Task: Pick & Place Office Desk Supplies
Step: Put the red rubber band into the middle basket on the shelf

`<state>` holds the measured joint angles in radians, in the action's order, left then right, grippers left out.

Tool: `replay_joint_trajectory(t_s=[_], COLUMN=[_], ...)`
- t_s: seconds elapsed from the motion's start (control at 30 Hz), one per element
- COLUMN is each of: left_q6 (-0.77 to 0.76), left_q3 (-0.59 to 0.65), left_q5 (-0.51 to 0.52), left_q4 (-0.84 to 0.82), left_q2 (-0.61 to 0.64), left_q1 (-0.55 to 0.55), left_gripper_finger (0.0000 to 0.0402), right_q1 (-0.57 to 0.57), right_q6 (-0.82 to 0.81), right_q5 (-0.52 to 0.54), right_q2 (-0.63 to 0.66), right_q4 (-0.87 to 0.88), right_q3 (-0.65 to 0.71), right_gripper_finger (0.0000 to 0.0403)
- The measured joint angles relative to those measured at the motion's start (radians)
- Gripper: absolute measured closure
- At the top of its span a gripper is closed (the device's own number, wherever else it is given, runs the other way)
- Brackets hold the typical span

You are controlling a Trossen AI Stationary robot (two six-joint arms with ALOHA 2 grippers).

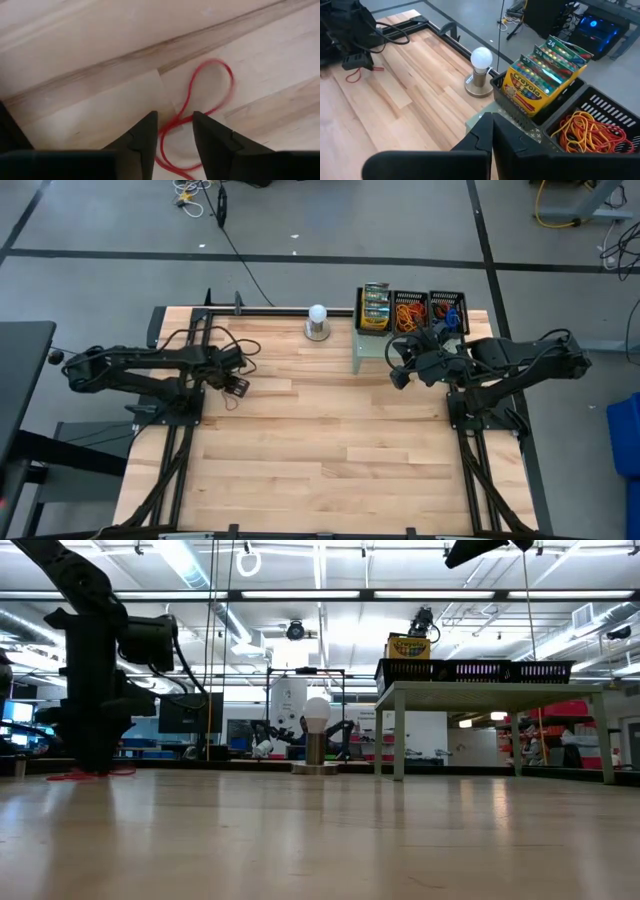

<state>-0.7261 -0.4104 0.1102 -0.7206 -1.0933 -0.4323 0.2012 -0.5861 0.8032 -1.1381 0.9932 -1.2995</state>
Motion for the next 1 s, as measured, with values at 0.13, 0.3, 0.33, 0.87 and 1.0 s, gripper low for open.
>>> replay_joint_trajectory(t_s=[0.13,0.3,0.33,0.87,1.0], left_q6=[-0.008,-0.008,-0.002,0.106,0.087], left_q3=[0.023,0.025,0.024,-0.109,-0.110], left_q5=[0.005,-0.004,-0.006,-0.015,-0.037], left_q4=[0.014,0.016,0.017,0.270,0.522], left_q2=[-0.020,-0.015,-0.011,0.036,0.036], left_q1=[0.001,0.001,0.001,0.202,0.296], left_gripper_finger=[0.0297,0.0341,0.0353,0.0398,0.0399], right_q1=[0.000,0.000,0.000,0.053,0.091], right_q6=[0.000,0.004,0.006,0.000,-0.052], right_q5=[0.000,0.002,0.002,0.005,0.001], right_q2=[0.000,0.000,0.000,0.000,0.000], right_q4=[0.000,0.000,0.000,0.001,0.020], right_q3=[0.000,0.000,0.000,0.000,0.000], right_gripper_finger=[0.0396,0.0396,0.0396,0.0396,0.0396])
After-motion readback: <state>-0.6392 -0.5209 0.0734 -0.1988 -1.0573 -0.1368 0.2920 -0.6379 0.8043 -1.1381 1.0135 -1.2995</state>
